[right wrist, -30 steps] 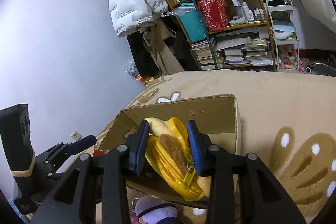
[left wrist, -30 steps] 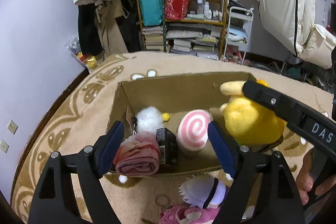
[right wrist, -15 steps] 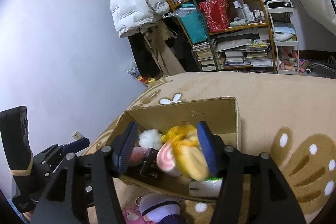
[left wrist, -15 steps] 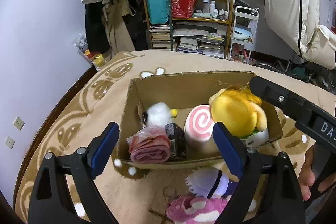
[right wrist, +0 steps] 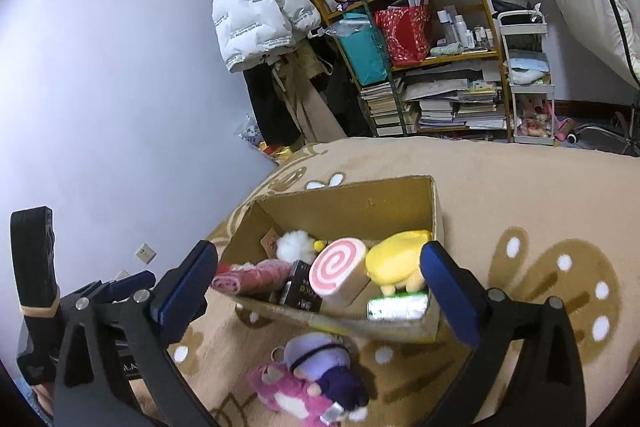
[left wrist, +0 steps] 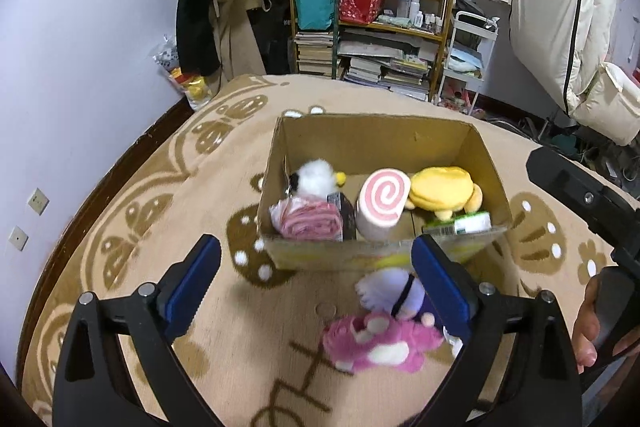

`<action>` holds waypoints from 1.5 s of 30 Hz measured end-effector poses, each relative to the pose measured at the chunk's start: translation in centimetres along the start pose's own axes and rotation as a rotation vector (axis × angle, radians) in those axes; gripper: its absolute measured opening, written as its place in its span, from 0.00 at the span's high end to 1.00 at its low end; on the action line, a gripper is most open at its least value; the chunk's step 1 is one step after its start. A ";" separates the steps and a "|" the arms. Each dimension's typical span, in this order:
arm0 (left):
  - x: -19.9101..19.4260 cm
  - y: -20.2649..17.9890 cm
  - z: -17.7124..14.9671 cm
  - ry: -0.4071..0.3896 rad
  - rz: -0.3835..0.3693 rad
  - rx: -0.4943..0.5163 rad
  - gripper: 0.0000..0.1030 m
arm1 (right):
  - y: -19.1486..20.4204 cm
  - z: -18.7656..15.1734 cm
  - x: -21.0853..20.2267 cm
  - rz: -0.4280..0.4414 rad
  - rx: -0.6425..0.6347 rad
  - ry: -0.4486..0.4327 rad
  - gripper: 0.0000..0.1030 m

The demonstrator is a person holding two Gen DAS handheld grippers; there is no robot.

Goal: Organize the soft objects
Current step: 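Lower the left tool onto the pink bear plush while the right tool lowers onto the purple doll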

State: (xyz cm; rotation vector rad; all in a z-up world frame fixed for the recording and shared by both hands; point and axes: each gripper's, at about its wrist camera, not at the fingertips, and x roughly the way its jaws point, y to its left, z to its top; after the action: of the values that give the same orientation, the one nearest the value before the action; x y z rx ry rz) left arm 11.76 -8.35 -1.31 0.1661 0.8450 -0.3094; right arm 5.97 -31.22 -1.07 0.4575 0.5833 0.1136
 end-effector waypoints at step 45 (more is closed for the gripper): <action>6.7 -0.7 -6.9 0.245 -0.061 -0.012 0.07 | -1.8 -7.8 8.4 -0.070 0.025 0.438 0.00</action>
State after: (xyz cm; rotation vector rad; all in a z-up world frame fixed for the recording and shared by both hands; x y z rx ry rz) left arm 10.77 -8.57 -10.88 0.1696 1.0960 -0.3460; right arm 8.62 -27.88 -11.83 0.4382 1.0309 0.1406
